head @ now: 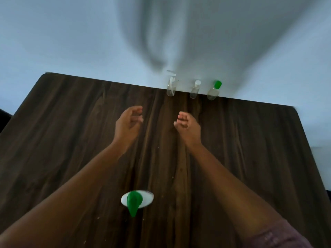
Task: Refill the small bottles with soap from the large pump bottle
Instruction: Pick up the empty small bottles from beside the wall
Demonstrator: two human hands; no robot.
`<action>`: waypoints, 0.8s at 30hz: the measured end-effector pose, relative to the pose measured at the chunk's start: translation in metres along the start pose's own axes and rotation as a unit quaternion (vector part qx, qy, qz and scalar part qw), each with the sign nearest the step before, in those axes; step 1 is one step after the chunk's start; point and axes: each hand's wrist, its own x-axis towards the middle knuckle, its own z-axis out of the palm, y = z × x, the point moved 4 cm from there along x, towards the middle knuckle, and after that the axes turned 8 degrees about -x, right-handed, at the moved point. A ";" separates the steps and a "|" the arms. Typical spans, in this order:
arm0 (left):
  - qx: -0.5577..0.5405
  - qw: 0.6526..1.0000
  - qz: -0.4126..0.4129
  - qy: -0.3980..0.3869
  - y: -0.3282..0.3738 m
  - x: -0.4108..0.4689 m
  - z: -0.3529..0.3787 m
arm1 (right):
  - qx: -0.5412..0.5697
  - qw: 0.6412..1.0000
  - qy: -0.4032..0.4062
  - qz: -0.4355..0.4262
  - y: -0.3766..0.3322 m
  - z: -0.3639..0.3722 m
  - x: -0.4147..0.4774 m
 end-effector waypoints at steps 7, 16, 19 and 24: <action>-0.031 0.997 -0.062 -0.026 -0.018 0.111 0.077 | -0.013 0.997 0.064 0.040 0.004 0.029 0.113; -0.018 0.991 -0.099 -0.087 -0.063 0.188 0.126 | -0.081 0.995 0.058 0.012 0.029 0.059 0.179; -0.010 0.992 -0.088 -0.092 -0.067 0.191 0.131 | -0.104 0.993 0.050 -0.011 0.029 0.061 0.185; 0.022 0.990 -0.075 -0.113 -0.062 0.174 0.129 | -0.180 0.982 0.029 -0.048 0.027 0.054 0.175</action>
